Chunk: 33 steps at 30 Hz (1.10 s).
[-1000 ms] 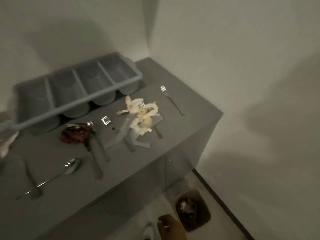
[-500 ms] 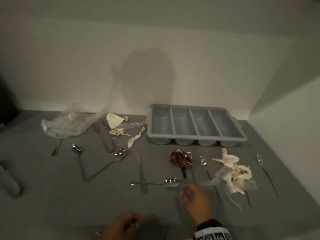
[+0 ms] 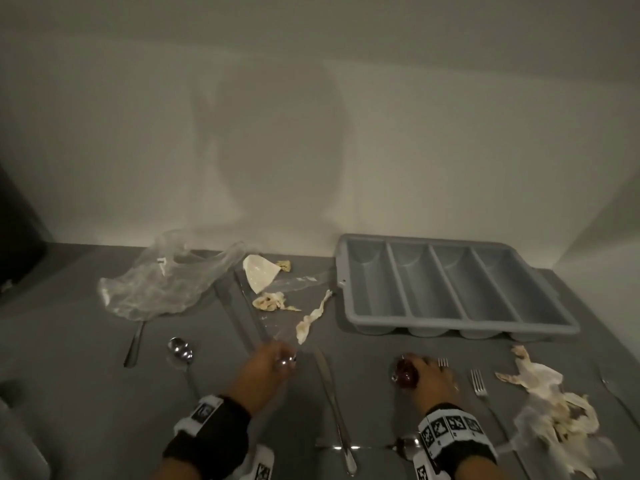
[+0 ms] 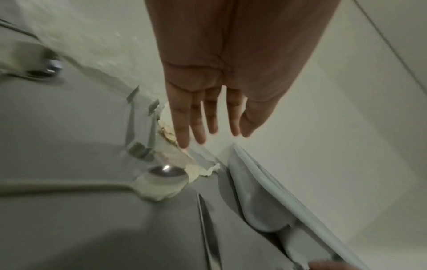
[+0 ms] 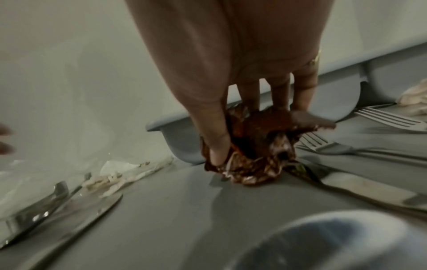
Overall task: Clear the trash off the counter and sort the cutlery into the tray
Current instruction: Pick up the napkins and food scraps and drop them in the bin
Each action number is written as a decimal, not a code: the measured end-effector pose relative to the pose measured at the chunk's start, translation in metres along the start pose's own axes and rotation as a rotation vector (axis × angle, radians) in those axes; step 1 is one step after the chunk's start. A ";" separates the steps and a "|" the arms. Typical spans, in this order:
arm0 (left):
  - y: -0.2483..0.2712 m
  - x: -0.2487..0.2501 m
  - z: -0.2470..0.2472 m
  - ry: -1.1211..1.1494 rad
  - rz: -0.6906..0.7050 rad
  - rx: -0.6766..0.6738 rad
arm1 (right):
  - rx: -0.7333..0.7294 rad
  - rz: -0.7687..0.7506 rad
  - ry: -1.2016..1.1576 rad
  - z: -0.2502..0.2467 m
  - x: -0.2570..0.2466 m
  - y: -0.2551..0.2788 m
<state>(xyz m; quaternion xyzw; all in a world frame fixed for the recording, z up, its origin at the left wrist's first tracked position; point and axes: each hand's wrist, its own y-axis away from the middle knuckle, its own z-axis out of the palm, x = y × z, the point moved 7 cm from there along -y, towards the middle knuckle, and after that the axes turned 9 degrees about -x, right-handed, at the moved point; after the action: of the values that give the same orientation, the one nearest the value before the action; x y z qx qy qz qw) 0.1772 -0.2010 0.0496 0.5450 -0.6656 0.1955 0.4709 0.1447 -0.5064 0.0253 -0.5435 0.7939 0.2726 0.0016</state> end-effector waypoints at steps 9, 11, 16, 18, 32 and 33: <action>-0.132 0.014 -0.019 -0.551 -0.509 -0.136 | 0.174 -0.112 -0.256 -0.014 -0.021 0.025; -0.140 0.001 -0.014 -0.612 -0.517 -0.142 | 0.192 -0.160 -0.287 -0.014 -0.022 0.031; -0.150 -0.010 0.000 -0.736 -0.450 -0.065 | 0.254 -0.192 -0.364 -0.014 -0.010 0.047; -0.149 -0.002 0.007 -0.685 -0.399 -0.082 | 0.256 -0.196 -0.387 -0.014 -0.001 0.054; -0.034 0.091 -0.006 0.026 0.169 0.438 | 0.415 -0.073 -0.604 -0.012 0.155 0.193; -0.015 0.109 0.015 0.093 0.217 0.386 | 0.430 -0.049 -0.610 -0.009 0.171 0.207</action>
<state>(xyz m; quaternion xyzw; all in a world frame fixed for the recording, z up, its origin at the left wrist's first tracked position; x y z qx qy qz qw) 0.1892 -0.2765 0.1302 0.5404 -0.6482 0.3938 0.3642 -0.1018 -0.6039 0.0713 -0.4434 0.7827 0.2489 0.3590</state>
